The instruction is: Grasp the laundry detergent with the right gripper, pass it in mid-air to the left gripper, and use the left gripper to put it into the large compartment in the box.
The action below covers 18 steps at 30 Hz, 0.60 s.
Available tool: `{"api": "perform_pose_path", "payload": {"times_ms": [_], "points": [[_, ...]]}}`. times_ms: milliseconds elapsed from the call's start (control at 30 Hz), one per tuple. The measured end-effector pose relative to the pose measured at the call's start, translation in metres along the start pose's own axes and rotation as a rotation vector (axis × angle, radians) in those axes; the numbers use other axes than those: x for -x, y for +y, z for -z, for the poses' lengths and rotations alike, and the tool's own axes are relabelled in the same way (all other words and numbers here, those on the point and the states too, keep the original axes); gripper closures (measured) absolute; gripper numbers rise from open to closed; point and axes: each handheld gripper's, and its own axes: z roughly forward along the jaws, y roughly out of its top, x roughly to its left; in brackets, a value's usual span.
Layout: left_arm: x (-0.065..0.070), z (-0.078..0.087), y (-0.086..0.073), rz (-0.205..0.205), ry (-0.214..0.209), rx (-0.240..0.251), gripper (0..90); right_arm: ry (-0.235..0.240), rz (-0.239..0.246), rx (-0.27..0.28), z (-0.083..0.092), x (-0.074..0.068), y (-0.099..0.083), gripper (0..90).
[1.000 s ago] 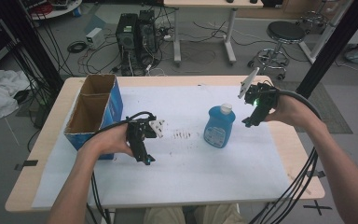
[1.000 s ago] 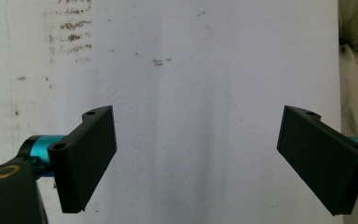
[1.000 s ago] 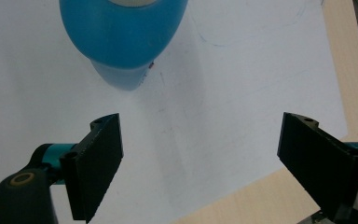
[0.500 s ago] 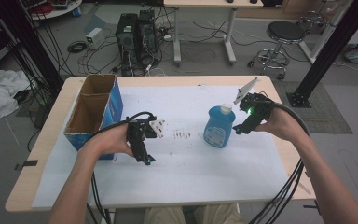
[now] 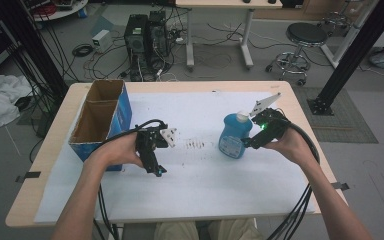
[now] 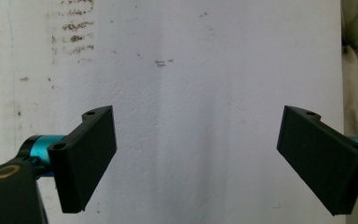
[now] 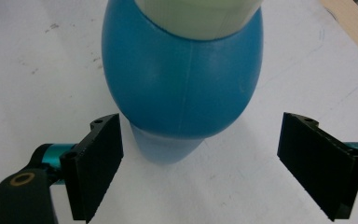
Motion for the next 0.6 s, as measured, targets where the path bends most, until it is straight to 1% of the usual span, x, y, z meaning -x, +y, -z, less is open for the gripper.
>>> {"api": "perform_pose_path", "payload": {"times_ms": [33,67,100,233,367,433,600], "points": [[0.0,0.0,0.0,0.001,0.0,0.001,11.9,0.0,-0.007,0.015,-0.002,-0.001,-0.001,13.3],[0.0,0.0,0.0,0.002,0.001,0.002,11.9,0.0,-0.007,0.015,-0.002,-0.001,-0.001,13.3],[0.0,0.0,-0.001,0.0,0.004,0.004,11.9,0.008,-0.029,0.044,-0.004,-0.002,-0.004,13.3],[0.0,0.0,-0.001,0.001,0.002,0.004,11.9,0.023,-0.074,0.091,-0.011,-0.004,-0.01,13.3],[0.0,-0.001,-0.002,0.009,0.002,0.012,11.9,0.023,-0.082,0.111,-0.018,-0.006,-0.014,13.3],[0.0,-0.002,-0.002,0.007,0.002,0.01,11.9,0.027,-0.096,0.126,-0.02,-0.007,-0.014,13.3],[0.0,-0.002,-0.002,0.006,0.002,0.011,11.9,0.025,-0.106,0.159,-0.025,-0.008,-0.015,13.3]]}}
